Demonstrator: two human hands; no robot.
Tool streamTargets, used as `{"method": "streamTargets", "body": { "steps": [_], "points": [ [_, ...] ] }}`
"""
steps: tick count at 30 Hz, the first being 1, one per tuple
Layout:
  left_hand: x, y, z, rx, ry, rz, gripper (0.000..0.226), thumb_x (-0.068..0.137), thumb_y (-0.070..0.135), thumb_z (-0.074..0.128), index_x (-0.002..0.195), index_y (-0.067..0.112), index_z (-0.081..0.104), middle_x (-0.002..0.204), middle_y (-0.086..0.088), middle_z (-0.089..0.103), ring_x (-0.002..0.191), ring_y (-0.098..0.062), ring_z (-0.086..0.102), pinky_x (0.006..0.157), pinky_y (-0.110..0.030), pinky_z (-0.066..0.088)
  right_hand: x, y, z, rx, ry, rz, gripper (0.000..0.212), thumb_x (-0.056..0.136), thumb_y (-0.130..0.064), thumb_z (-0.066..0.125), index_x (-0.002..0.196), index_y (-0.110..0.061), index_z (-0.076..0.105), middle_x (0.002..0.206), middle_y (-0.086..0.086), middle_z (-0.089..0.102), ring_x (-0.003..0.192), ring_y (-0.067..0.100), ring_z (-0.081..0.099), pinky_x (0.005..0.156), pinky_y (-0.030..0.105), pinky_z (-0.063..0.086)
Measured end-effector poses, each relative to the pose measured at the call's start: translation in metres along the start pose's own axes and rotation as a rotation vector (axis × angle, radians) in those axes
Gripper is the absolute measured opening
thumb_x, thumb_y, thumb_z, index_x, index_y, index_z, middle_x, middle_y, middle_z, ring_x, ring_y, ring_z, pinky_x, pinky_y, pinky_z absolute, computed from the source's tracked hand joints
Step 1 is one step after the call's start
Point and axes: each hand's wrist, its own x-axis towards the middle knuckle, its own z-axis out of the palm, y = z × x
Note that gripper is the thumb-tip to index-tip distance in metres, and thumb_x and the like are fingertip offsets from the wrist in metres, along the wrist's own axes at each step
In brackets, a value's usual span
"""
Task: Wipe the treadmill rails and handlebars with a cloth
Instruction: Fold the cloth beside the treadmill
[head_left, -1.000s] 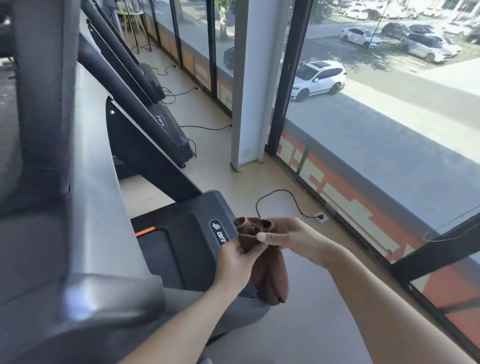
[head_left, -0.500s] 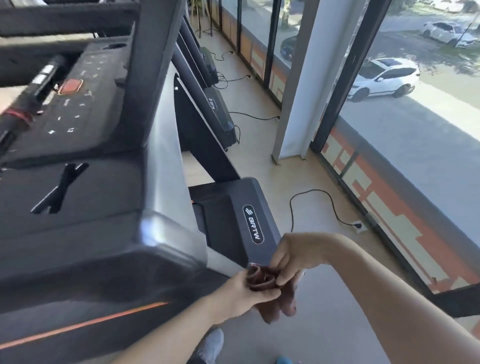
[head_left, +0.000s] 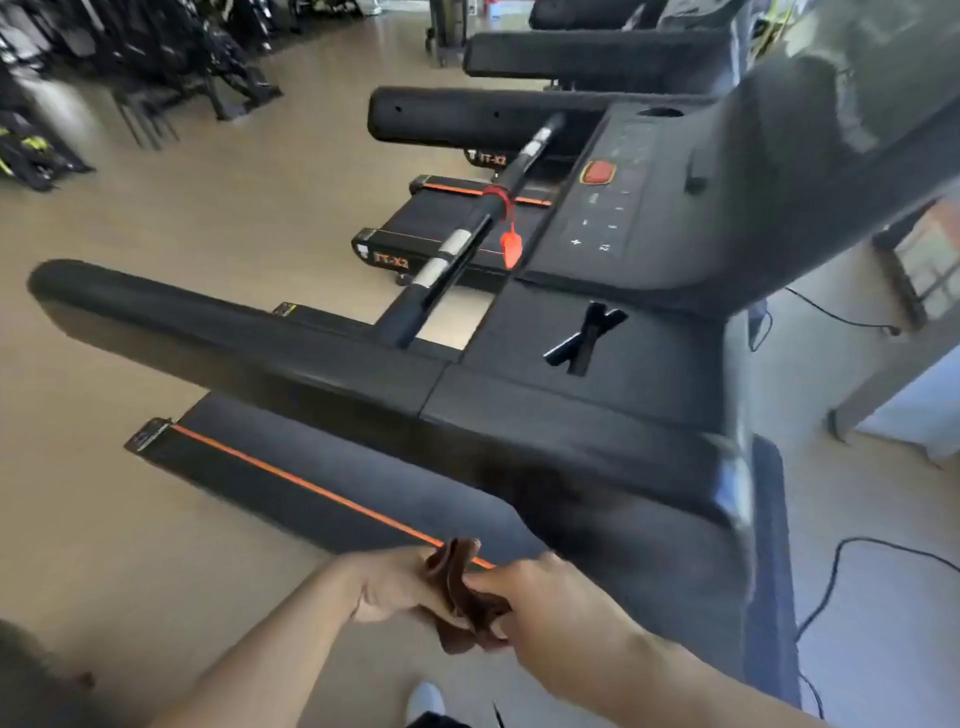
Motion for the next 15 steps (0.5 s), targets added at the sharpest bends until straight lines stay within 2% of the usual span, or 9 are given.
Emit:
{"method": "streamTargets", "body": {
  "steps": [1, 2, 3, 5, 8, 11, 15],
  "points": [
    [-0.013, 0.001, -0.014, -0.053, 0.054, 0.028, 0.036, 0.083, -0.011, 0.07, 0.098, 0.02, 0.08, 0.096, 0.002, 0.077, 0.092, -0.012, 0.072, 0.084, -0.031, 0.056, 0.01, -0.017, -0.005, 0.021, 0.015, -0.046, 0.037, 0.094, -0.014, 0.058, 0.125, -0.032, 0.066, 0.087, -0.011, 0.06, 0.079, 0.002, 0.062, 0.07, 0.011, 0.049],
    [-0.026, 0.002, -0.026, -0.108, 0.101, 0.064, 0.038, 0.085, -0.014, 0.067, 0.099, 0.02, 0.079, 0.095, 0.004, 0.077, 0.093, -0.011, 0.071, 0.083, -0.029, 0.055, 0.023, -0.032, -0.01, 0.021, 0.025, -0.085, 0.037, 0.092, -0.009, 0.057, 0.117, -0.034, 0.066, 0.082, -0.014, 0.058, 0.077, 0.002, 0.062, 0.067, 0.01, 0.046],
    [-0.037, 0.003, -0.039, -0.153, 0.14, 0.096, 0.04, 0.087, -0.013, 0.066, 0.093, 0.024, 0.081, 0.093, 0.008, 0.077, 0.092, -0.008, 0.071, 0.083, -0.027, 0.055, 0.037, -0.045, -0.014, -0.024, 0.038, -0.117, 0.036, 0.089, -0.005, 0.057, 0.108, -0.035, 0.064, 0.082, -0.013, 0.059, 0.079, 0.006, 0.062, 0.068, 0.016, 0.048],
    [-0.051, -0.002, -0.064, -0.206, 0.183, 0.137, 0.043, 0.087, -0.007, 0.068, 0.088, 0.032, 0.083, 0.095, 0.009, 0.077, 0.094, -0.006, 0.071, 0.085, -0.025, 0.056, 0.062, -0.066, -0.019, -0.087, 0.062, -0.138, 0.032, 0.087, -0.005, 0.058, 0.105, -0.032, 0.062, 0.092, -0.007, 0.061, 0.085, 0.016, 0.061, 0.075, 0.033, 0.052],
    [-0.064, -0.017, -0.095, -0.266, 0.239, 0.175, 0.026, 0.075, 0.009, 0.08, 0.097, 0.024, 0.081, 0.105, -0.005, 0.075, 0.105, -0.018, 0.069, 0.098, -0.038, 0.055, 0.098, -0.091, -0.014, -0.08, 0.08, -0.189, 0.031, 0.089, -0.005, 0.055, 0.103, -0.031, 0.063, 0.091, -0.001, 0.06, 0.082, 0.019, 0.06, 0.075, 0.041, 0.052],
    [-0.079, -0.032, -0.12, -0.322, 0.282, 0.177, 0.032, 0.067, 0.015, 0.084, 0.099, 0.021, 0.08, 0.108, -0.008, 0.073, 0.109, -0.021, 0.066, 0.105, -0.046, 0.05, 0.121, -0.116, -0.005, -0.064, 0.087, -0.205, 0.037, 0.089, -0.002, 0.05, 0.106, -0.03, 0.067, 0.089, 0.0, 0.061, 0.082, 0.02, 0.058, 0.076, 0.04, 0.05],
    [-0.109, -0.035, -0.139, -0.395, 0.347, 0.24, 0.038, 0.07, 0.011, 0.077, 0.093, 0.041, 0.081, 0.106, 0.0, 0.073, 0.097, -0.008, 0.069, 0.086, -0.027, 0.056, 0.137, -0.14, -0.006, 0.01, 0.158, -0.21, 0.033, 0.086, -0.007, 0.049, 0.107, -0.024, 0.068, 0.076, 0.005, 0.062, 0.071, 0.025, 0.048, 0.072, 0.042, 0.05]
  ]
}}
